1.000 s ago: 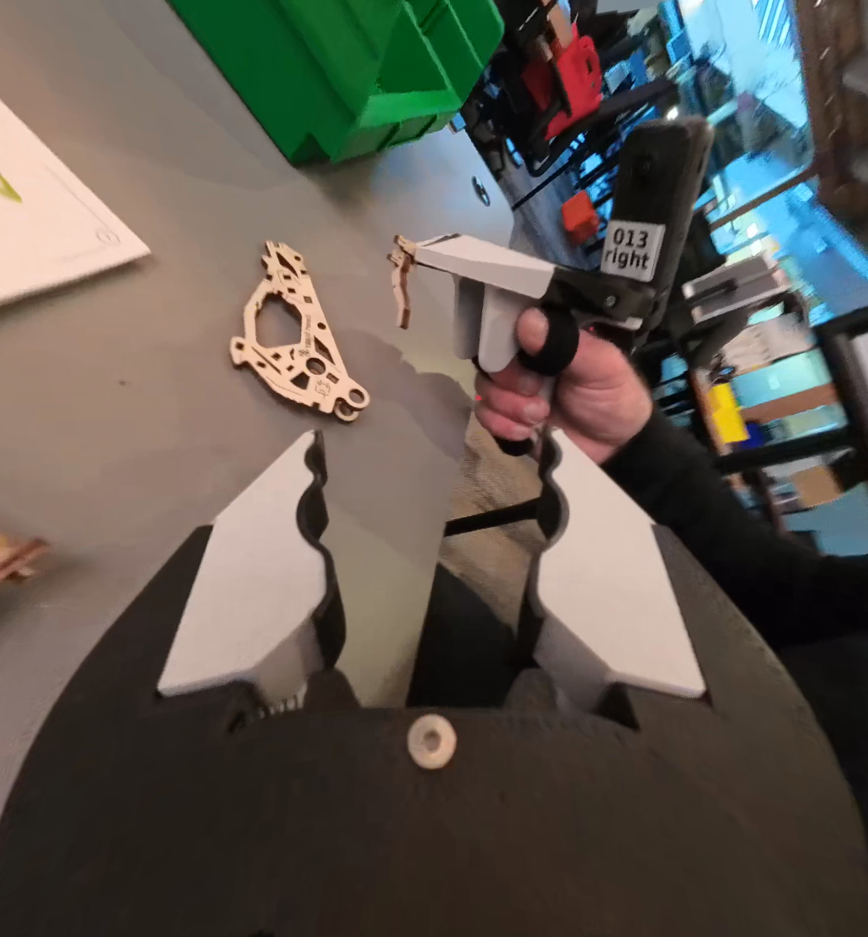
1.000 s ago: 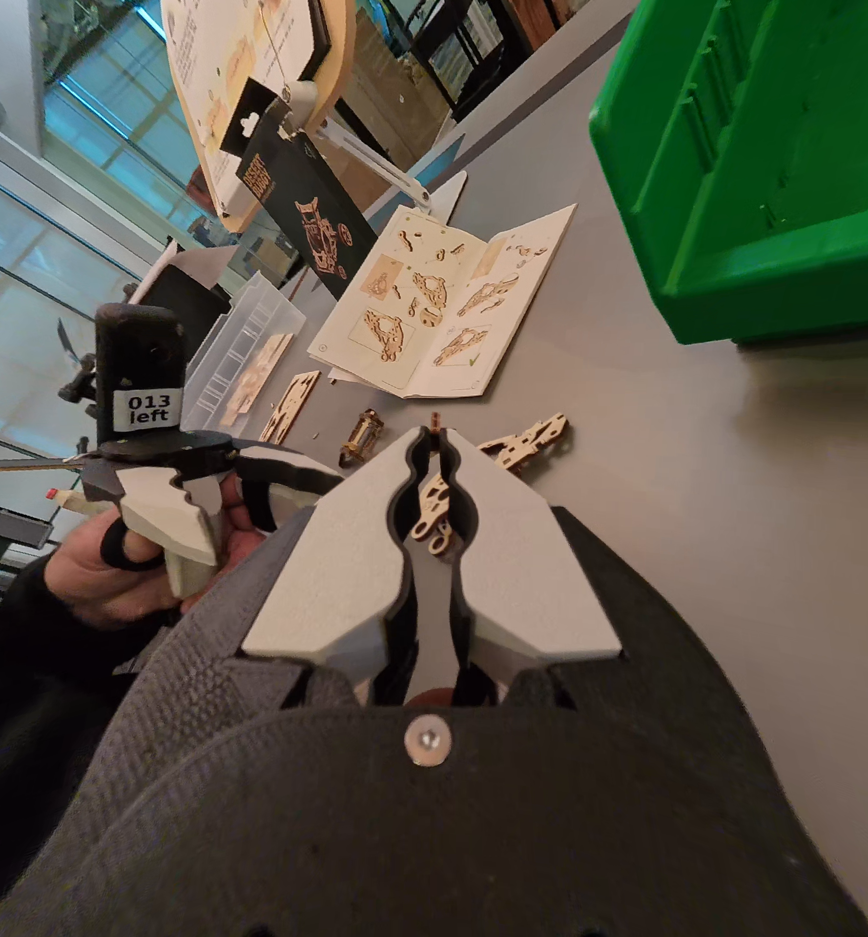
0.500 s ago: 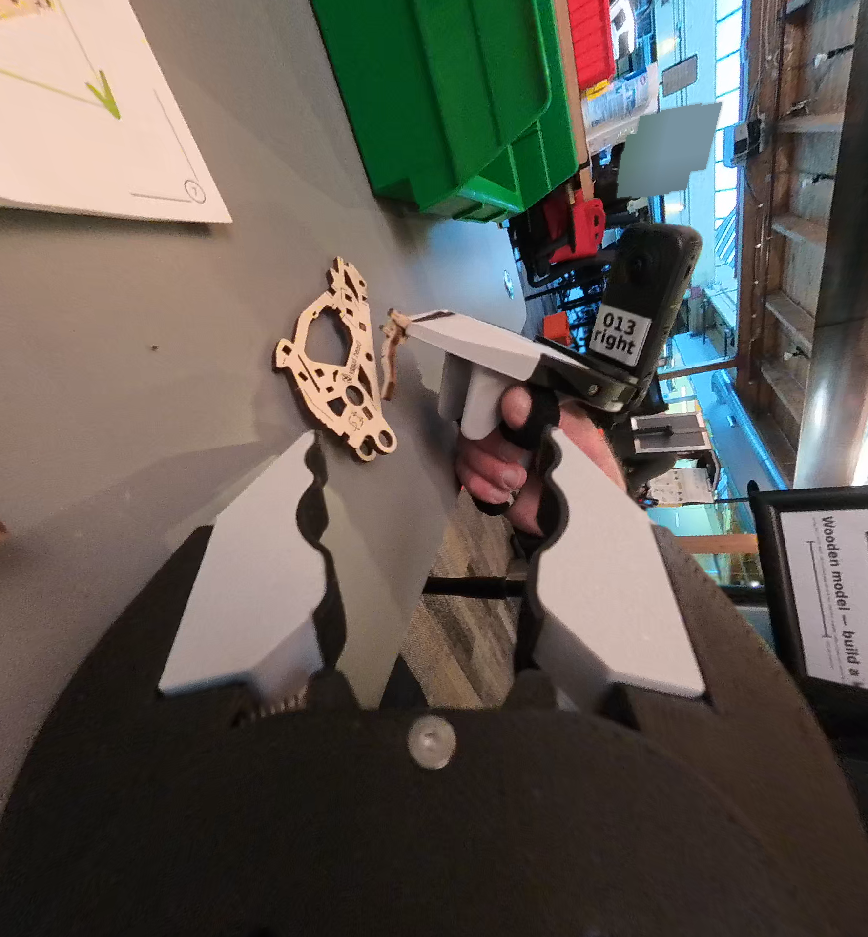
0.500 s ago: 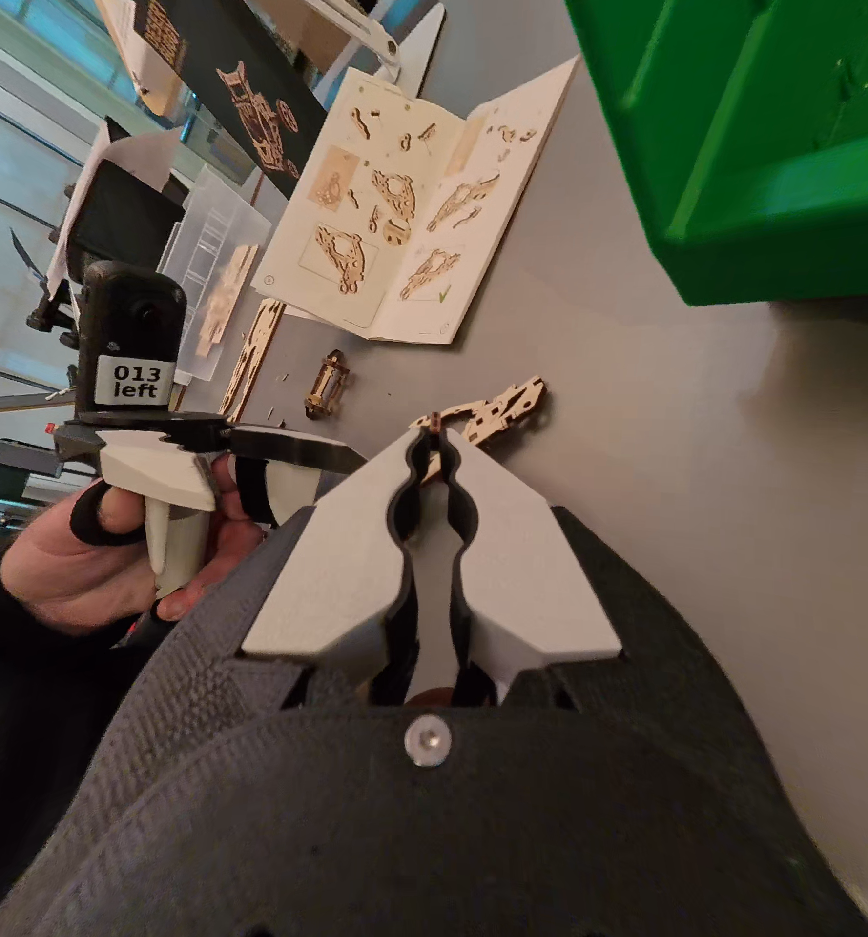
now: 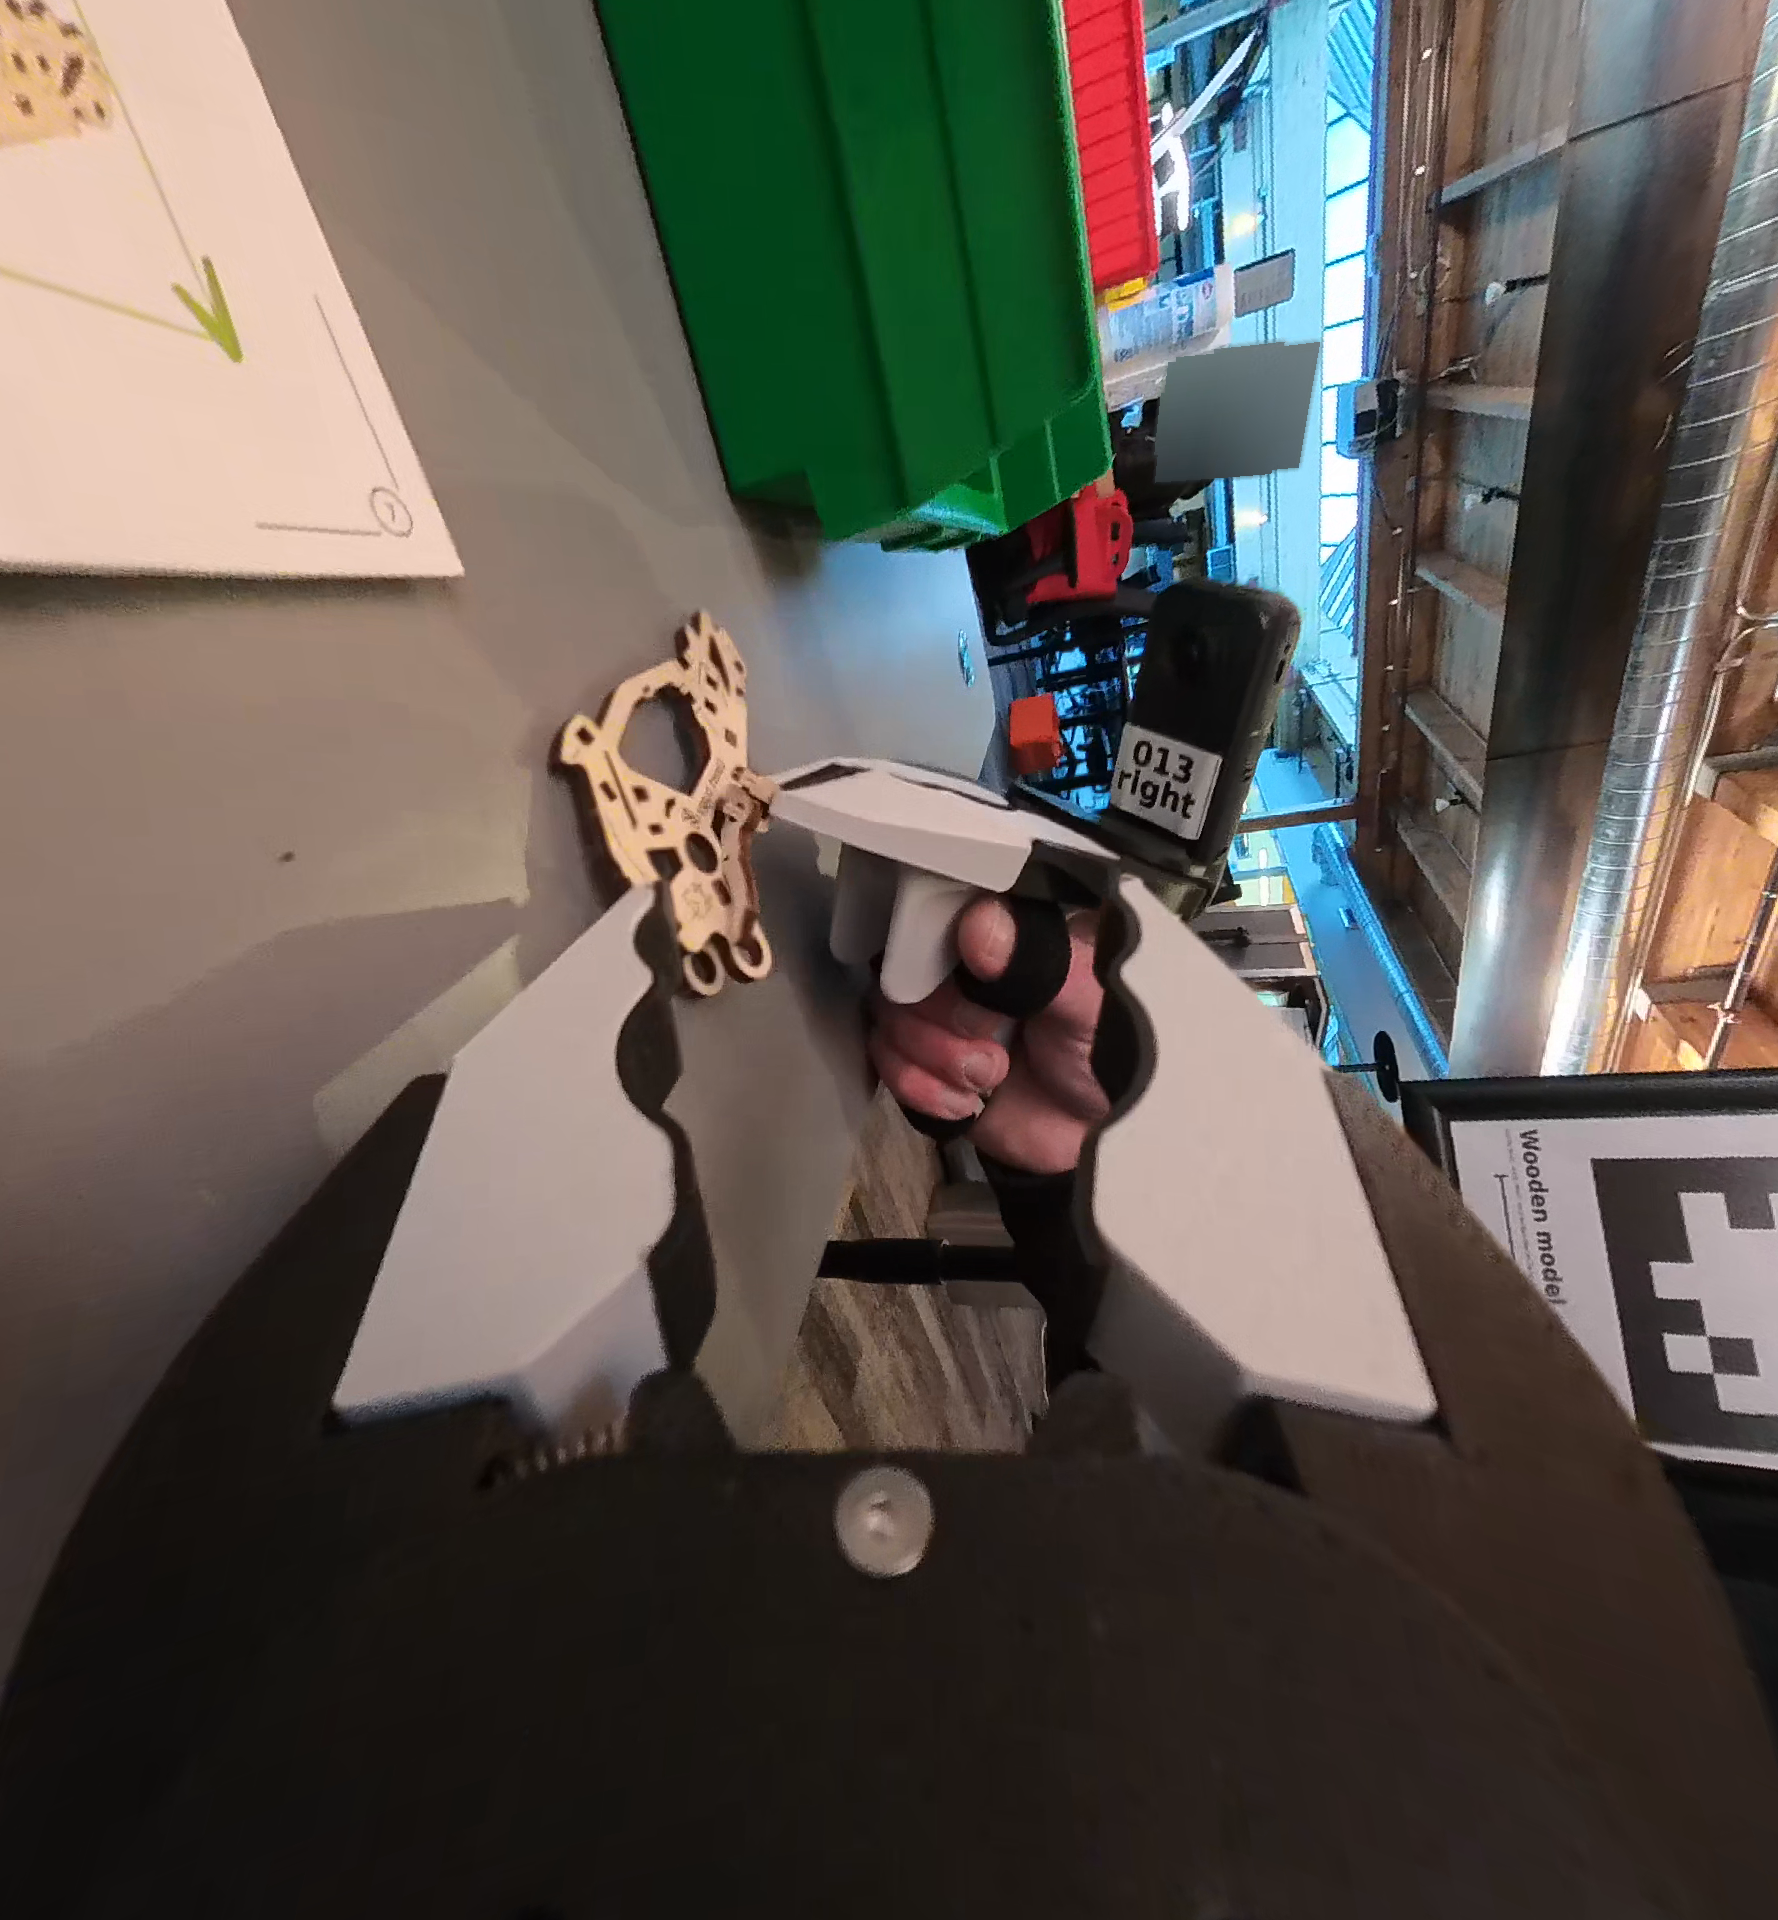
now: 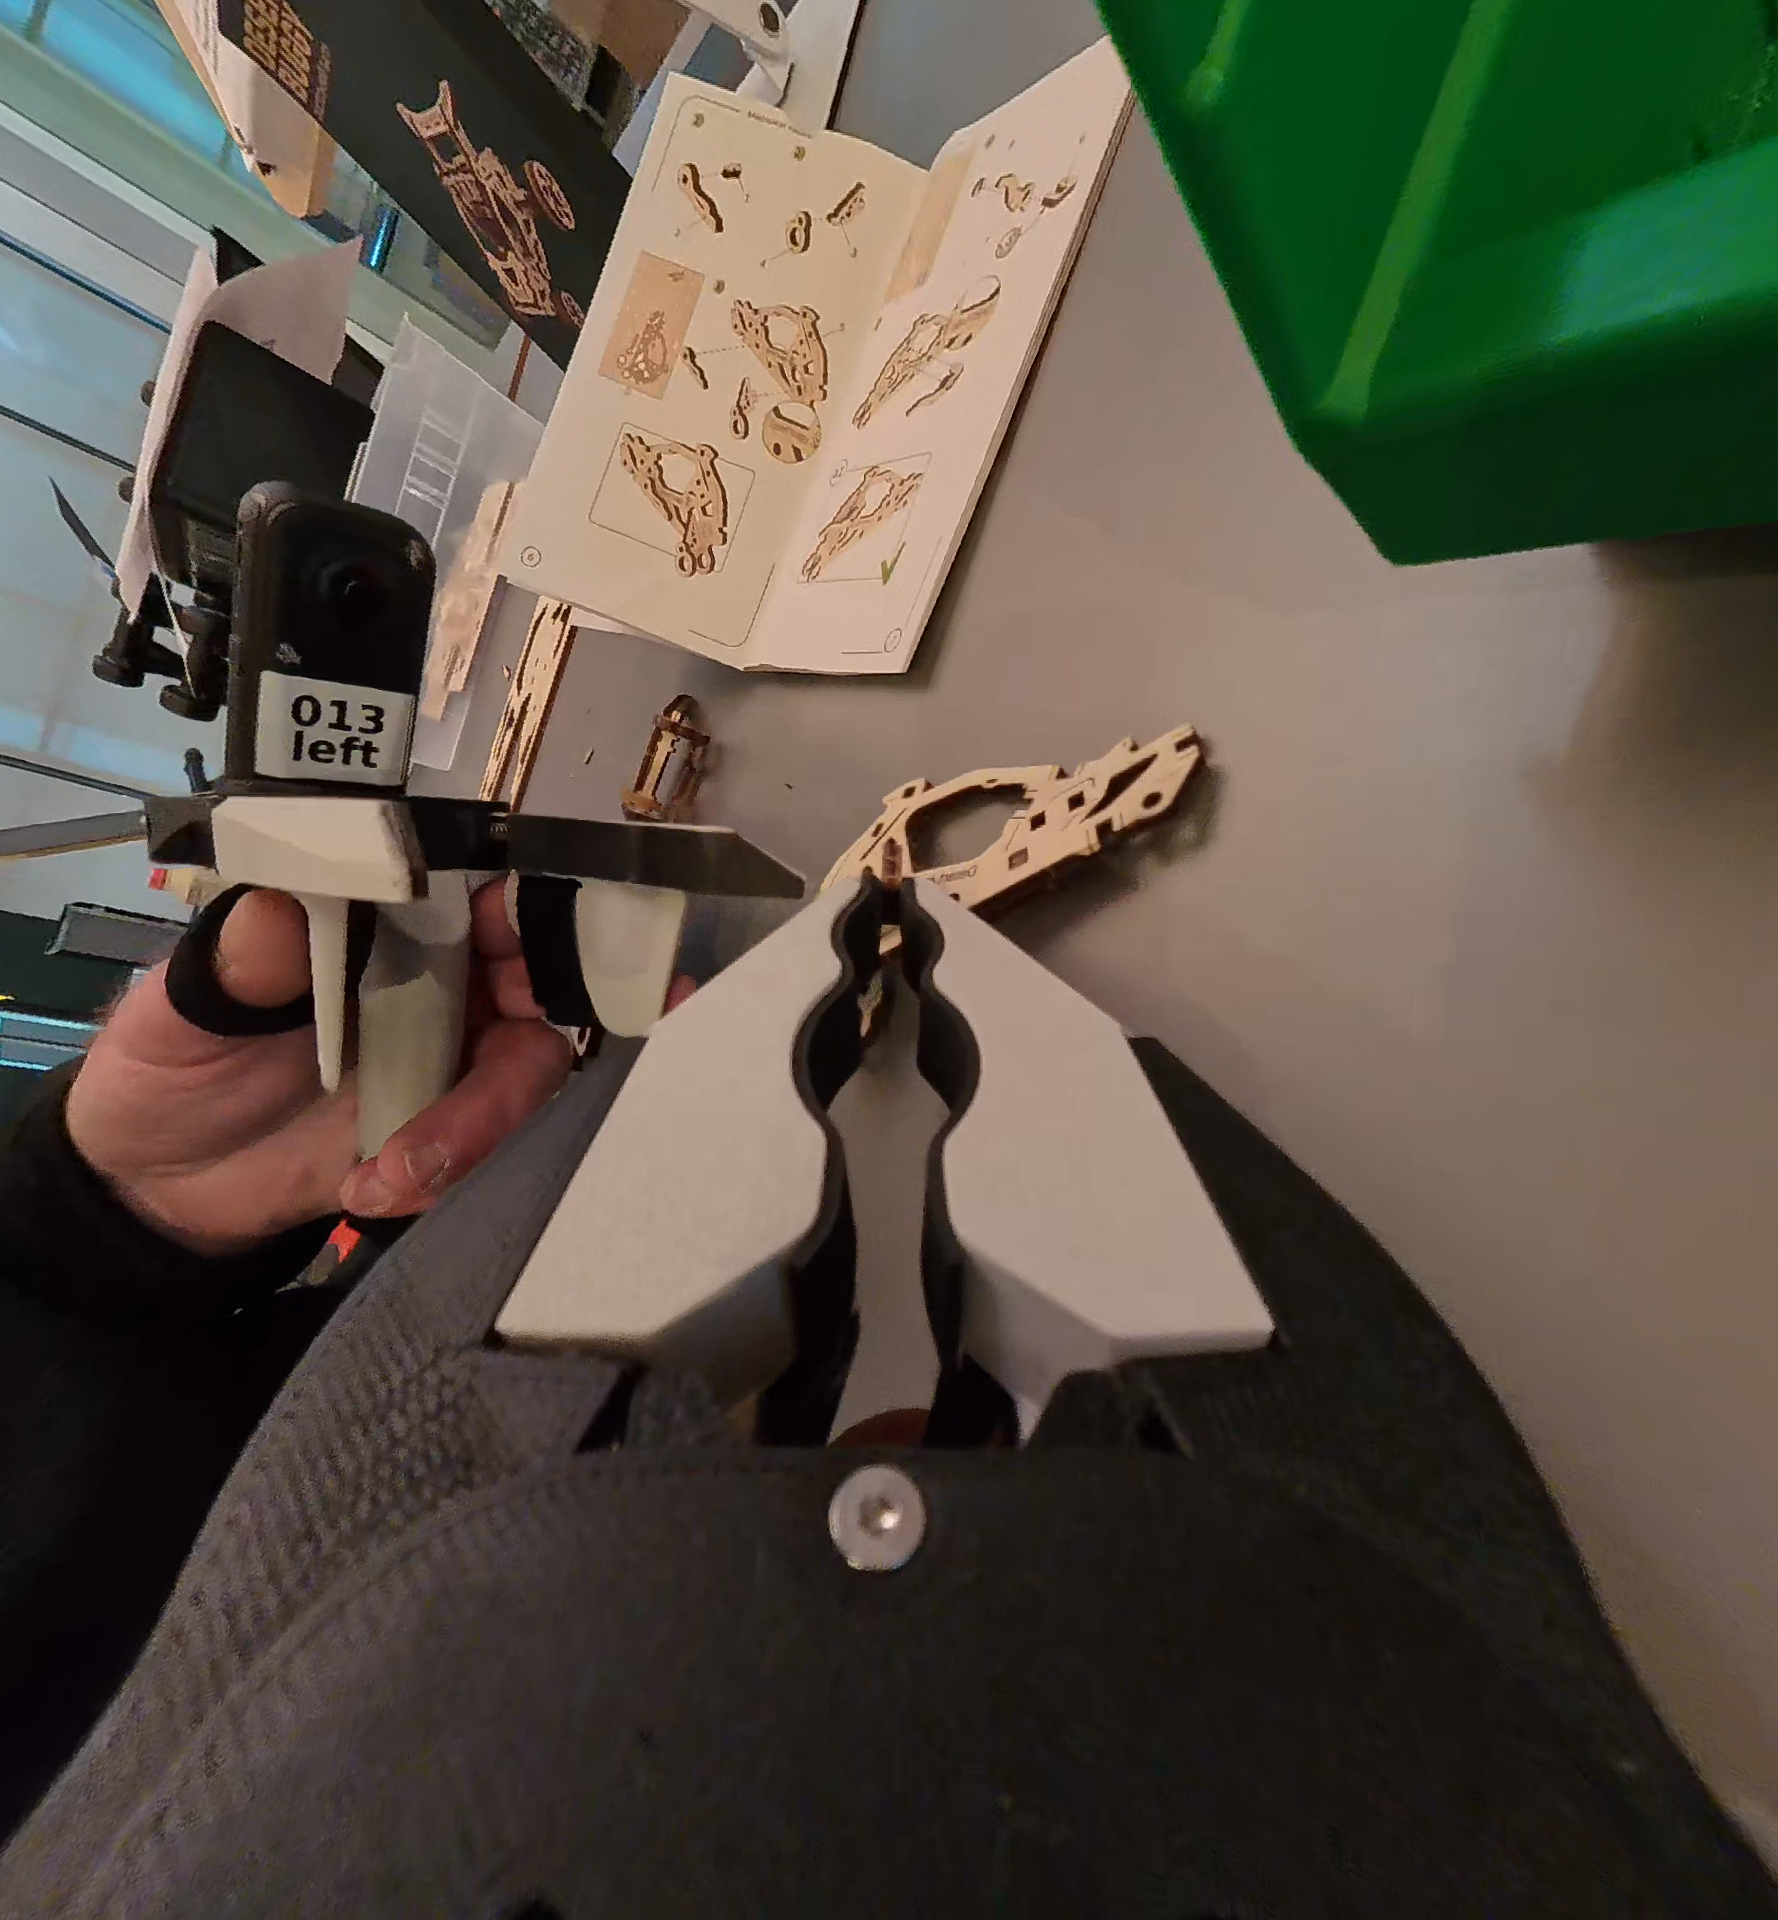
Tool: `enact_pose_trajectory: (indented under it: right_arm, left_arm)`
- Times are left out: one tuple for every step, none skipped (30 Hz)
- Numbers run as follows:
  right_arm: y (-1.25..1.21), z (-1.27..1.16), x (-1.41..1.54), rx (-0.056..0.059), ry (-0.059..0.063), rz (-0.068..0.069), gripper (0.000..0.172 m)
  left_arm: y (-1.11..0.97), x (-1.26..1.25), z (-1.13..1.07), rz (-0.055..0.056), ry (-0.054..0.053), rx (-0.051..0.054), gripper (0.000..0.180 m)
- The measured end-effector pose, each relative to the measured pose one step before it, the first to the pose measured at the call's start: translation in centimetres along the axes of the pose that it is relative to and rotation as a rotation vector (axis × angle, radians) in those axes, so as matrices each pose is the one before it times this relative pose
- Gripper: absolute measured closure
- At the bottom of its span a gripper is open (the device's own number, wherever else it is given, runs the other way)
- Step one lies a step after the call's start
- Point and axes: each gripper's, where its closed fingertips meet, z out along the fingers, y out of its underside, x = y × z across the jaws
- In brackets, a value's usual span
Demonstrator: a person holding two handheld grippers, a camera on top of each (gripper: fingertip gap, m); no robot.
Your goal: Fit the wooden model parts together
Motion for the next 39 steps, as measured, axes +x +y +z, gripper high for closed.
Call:
enact_pose_trajectory:
  right_arm:
    - [-0.014,-0.002,0.019,0.0004,-0.0004,0.0016,0.171]
    - [-0.007,-0.011,0.032,0.0006,-0.0004,0.0034,0.171]
    - [-0.036,-0.016,0.021,0.002,-0.001,0.0039,0.171]
    - [-0.036,-0.032,0.02,0.0026,-0.0011,0.0027,0.171]
    - [-0.025,-0.035,0.017,0.0026,-0.0005,0.0017,0.171]
    - [-0.127,-0.085,0.04,0.0104,0.0029,0.001,0.171]
    - [-0.179,-0.13,0.015,0.0158,0.0011,-0.0007,0.171]
    - [-0.069,-0.125,-0.092,0.0089,-0.0072,-0.0003,0.171]
    - [0.006,-0.102,-0.18,0.004,-0.0139,-0.0007,0.171]
    - [-0.081,-0.14,-0.194,0.0083,-0.0147,-0.0024,0.171]
    - [-0.14,-0.161,-0.134,0.0113,-0.0126,0.0027,0.171]
    - [-0.183,-0.166,-0.13,0.0134,-0.0152,0.0084,0.171]
    - [-0.263,-0.21,-0.174,0.018,-0.0173,0.0061,0.171]
    - [-0.231,-0.233,-0.103,0.0179,-0.0115,0.0059,0.171]
    - [-0.103,-0.186,-0.035,0.0112,-0.0083,0.0096,0.171]
    - [-0.066,-0.149,-0.166,0.0098,-0.0155,0.0071,0.171]
    - [-0.192,-0.141,-0.311,0.0174,-0.0211,0.0018,0.171]
    - [-0.252,-0.135,-0.353,0.0207,-0.0208,0.0055,0.171]
    - [-0.171,-0.088,-0.339,0.0154,-0.0206,0.0131,0.171]
    - [-0.098,-0.022,-0.315,0.0113,-0.0189,0.0132,0.171]
    - [-0.084,0.003,-0.322,0.0109,-0.0177,0.0113,0.171]
    - [-0.014,0.024,-0.299,0.0065,-0.0151,0.0111,0.171]
    - [0.023,0.043,-0.233,0.0027,-0.008,0.0047,0.171]
    - [0.007,0.018,-0.23,0.0029,-0.0047,-0.0039,0.171]
    - [-0.02,0.02,-0.262,0.0037,-0.0064,-0.0065,0.171]
    - [-0.069,0.004,-0.267,0.0058,-0.0058,-0.0043,0.171]
    - [-0.106,-0.003,-0.243,0.0076,-0.0067,-0.0014,0.171]
    - [-0.088,-0.002,-0.243,0.0071,-0.0097,0.0032,0.172]
    - [-0.065,-0.002,-0.217,0.0067,-0.0098,0.0061,0.172]
    - [-0.031,0.001,-0.109,0.0053,-0.0047,0.0045,0.171]
    - [-0.005,-0.013,-0.04,0.0045,-0.0014,0.0016,0.171]
    - [-0.041,-0.038,-0.09,0.0081,-0.0061,0.0019,0.171]
    - [-0.149,-0.057,-0.16,0.0144,-0.0097,0.0016,0.171]
    - [-0.076,-0.05,-0.097,0.0094,-0.0017,-0.0038,0.171]
    - [0.035,-0.003,-0.035,0.0003,0.0027,-0.008,0.171]
    - [0.011,0.002,-0.162,0.0011,-0.0038,-0.0084,0.171]
    - [-0.069,-0.02,-0.158,0.0052,-0.003,-0.0106,0.171]
    - [-0.051,-0.037,-0.047,0.0027,0.0062,-0.0137,0.171]
    - [-0.016,-0.037,-0.037,-0.0013,0.006,-0.0137,0.171]
  left_arm:
    - [-0.139,0.013,-0.009,-0.0008,0.0048,0.0005,0.102]
    - [-0.037,0.046,0.035,-0.0014,0.0051,-0.0047,0.102]
    - [0.027,0.002,0.058,0.001,0.0004,-0.0072,0.101]
    - [-0.018,0.006,0.047,0.0029,-0.0012,-0.0023,0.101]
    - [-0.039,-0.006,0.043,0.0014,-0.0019,-0.0002,0.101]
    - [-0.133,-0.123,-0.071,0.0032,-0.0105,0.006,0.101]
    - [-0.182,-0.028,-0.136,0.0087,-0.0063,0.0095,0.102]
    - [0.004,-0.004,-0.089,0.0071,-0.0038,-0.0042,0.101]
    - [0.021,-0.012,-0.062,0.0033,-0.0024,-0.0042,0.101]
    - [-0.054,0.008,-0.078,0.0028,-0.0006,0.0026,0.101]
    - [-0.038,0.037,-0.07,0.0068,-0.0009,0.0028,0.103]
    - [0.096,0.014,-0.015,0.0135,-0.0058,-0.0035,0.104]
    - [0.104,0.062,-0.018,0.0179,-0.006,-0.003,0.106]
    - [0.049,0.106,-0.035,0.0158,-0.0032,0.0006,0.109]
    - [0.109,0.127,0.02,0.014,-0.0003,-0.0042,0.113]
    - [0.224,0.105,0.103,0.0144,0.0007,-0.0142,0.116]
    - [0.214,-0.001,0.132,0.0138,-0.0034,-0.0123,0.118]
    - [0.123,-0.028,0.109,0.0104,-0.0043,-0.0057,0.12]
    - [0.134,0.036,0.125,0.0118,-0.0018,-0.0072,0.121]
    - [0.088,0.128,0.111,0.0141,0.0013,-0.0055,0.123]
    - [-0.001,0.149,0.088,0.0145,0.0006,-0.0001,0.125]
    - [-0.169,0.193,0.007,0.0131,0.0034,0.0086,0.128]
    - [-0.11,0.135,0.026,0.014,-0.0002,0.0011,0.131]
    - [-0.042,0.21,0.05,0.0163,0.004,-0.0055,0.133]
    - [-0.047,0.244,0.013,0.0124,0.0058,-0.0017,0.137]
    - [-0.033,0.208,0.015,0.0121,0.0041,0.0004,0.142]
    - [0.091,0.129,0.073,0.0091,0.0021,-0.0068,0.145]
    - [0.057,0.276,0.07,0.0039,0.0121,-0.0023,0.149]
    - [-0.035,0.272,0.022,0.001,0.0129,0.0049,0.155]
    - [0.003,0.202,0.029,0.0045,0.0087,0.0011,0.16]
    - [-0.01,0.188,0.009,0.0045,0.0077,0.0014,0.163]
    - [-0.146,0.259,-0.046,0.0044,0.0119,0.0105,0.167]
    - [-0.158,0.281,-0.06,0.0044,0.0136,0.0096,0.171]
    - [0.005,0.201,0.009,0.0039,0.0089,-0.0029,0.173]
    - [-0.017,0.143,0.005,0.0006,0.0059,-0.0015,0.174]
    - [-0.193,0.16,-0.058,-0.0029,0.0093,0.011,0.173]
    - [-0.158,0.266,-0.035,-0.0086,0.0186,0.0081,0.167]
    - [-0.056,0.241,0.002,-0.0134,0.0189,-0.0007,0.159]
    - [-0.073,0.196,-0.009,-0.0107,0.0151,0.0012,0.154]
